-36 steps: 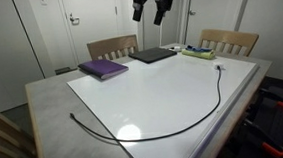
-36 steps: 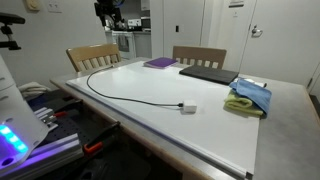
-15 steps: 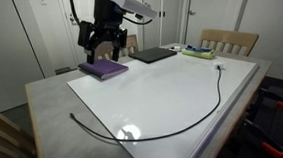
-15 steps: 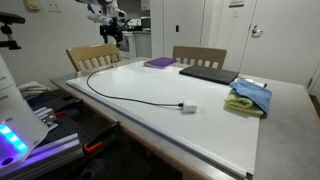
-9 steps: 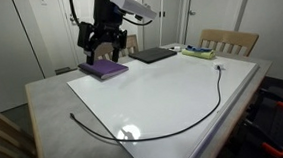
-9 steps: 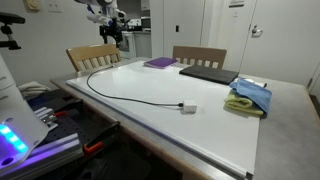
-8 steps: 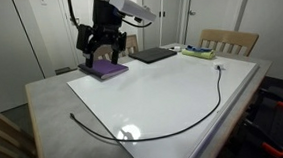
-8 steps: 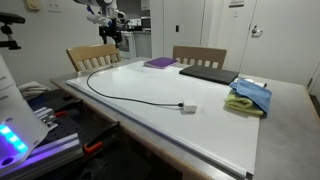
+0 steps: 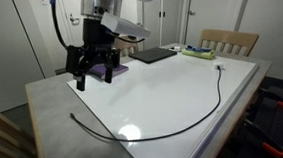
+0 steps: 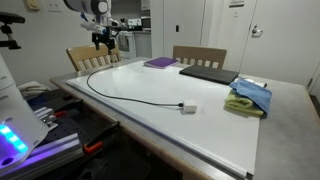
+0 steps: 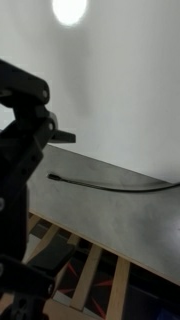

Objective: Make a circle with the charger on the table

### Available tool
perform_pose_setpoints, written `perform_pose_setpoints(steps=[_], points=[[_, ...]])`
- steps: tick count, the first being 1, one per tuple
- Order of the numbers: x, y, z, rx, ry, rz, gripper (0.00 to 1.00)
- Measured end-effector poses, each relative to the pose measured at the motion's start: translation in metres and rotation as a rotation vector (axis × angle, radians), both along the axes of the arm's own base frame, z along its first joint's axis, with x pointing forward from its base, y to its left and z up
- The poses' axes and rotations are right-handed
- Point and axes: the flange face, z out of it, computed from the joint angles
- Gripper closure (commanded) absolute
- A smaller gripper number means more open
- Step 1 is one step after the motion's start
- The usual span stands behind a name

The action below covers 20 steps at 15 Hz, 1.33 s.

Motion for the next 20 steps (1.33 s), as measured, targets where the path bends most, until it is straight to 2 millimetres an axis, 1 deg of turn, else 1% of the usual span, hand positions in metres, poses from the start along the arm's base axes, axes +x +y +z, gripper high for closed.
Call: perform_pose_setpoints(steps=[3, 6, 10, 15, 17, 20], points=[[0.006, 0.011, -0.016, 0.007, 0.012, 0.014, 0.00], [0.016, 0.022, -0.033, 0.005, 0.009, 0.034, 0.00], [0.030, 0.046, -0.049, -0.022, -0.025, 0.099, 0.00], [0.039, 0.076, -0.063, -0.092, -0.062, 0.194, 0.00], [0.044, 0.082, -0.066, -0.121, -0.096, 0.215, 0.00], [0.053, 0.089, -0.070, -0.137, -0.125, 0.198, 0.00]])
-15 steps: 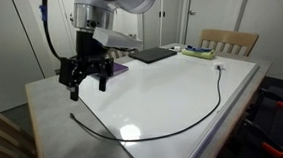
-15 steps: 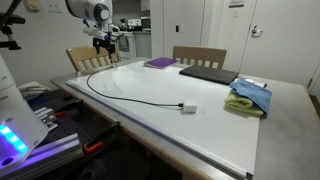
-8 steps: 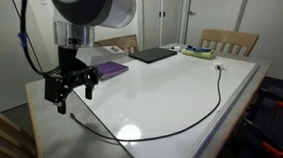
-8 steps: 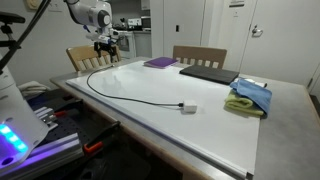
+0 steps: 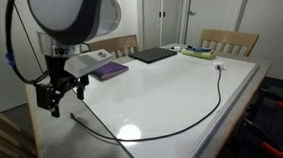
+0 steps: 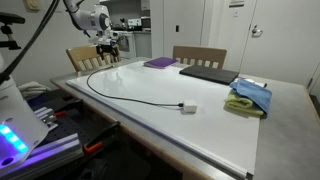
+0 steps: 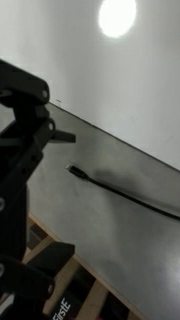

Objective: Make a circle with the charger on the table

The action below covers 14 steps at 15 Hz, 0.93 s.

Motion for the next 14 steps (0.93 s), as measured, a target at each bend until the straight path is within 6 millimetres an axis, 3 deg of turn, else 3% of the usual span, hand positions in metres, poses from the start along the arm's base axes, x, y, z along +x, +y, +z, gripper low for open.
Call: perform_pose_setpoints(steps=[8, 14], points=[[0.017, 0.009, -0.017, 0.022, -0.028, -0.082, 0.00], [0.019, 0.011, -0.030, 0.017, -0.045, -0.150, 0.00]])
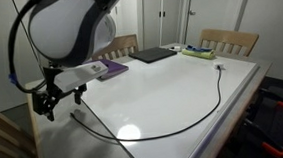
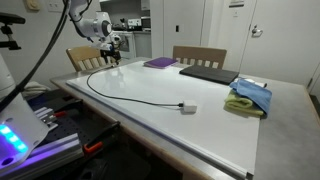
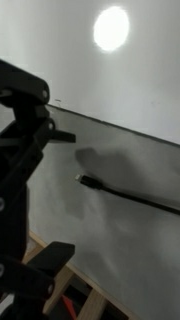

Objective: Make a circle with the charger on the table

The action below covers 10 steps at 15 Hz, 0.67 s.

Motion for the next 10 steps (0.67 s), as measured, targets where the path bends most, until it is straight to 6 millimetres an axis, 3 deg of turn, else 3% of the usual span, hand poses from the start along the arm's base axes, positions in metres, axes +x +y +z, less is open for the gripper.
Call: perform_pose_setpoints(steps=[10], points=[[-0.0083, -0.0010, -0.0095, -0.053, 0.058, -0.195, 0.00]])
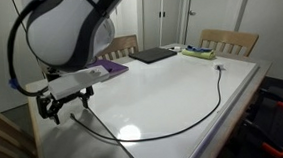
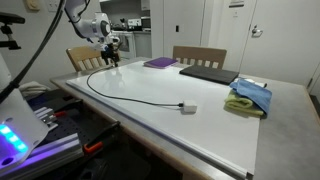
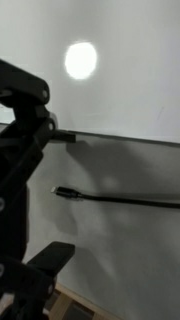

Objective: Make a circle with the charger on the table

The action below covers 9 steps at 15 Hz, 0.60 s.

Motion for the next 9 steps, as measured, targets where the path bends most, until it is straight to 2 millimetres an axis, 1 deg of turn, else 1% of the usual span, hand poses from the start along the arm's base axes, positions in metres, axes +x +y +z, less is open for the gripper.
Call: perform_pose_setpoints(steps=[4, 9], points=[[-0.0031, -0.0026, -0.0042, -0.021, 0.036, -0.043, 0.00], [-0.0037, -0.0032, -0.0048, -0.021, 0.046, -0.061, 0.00]])
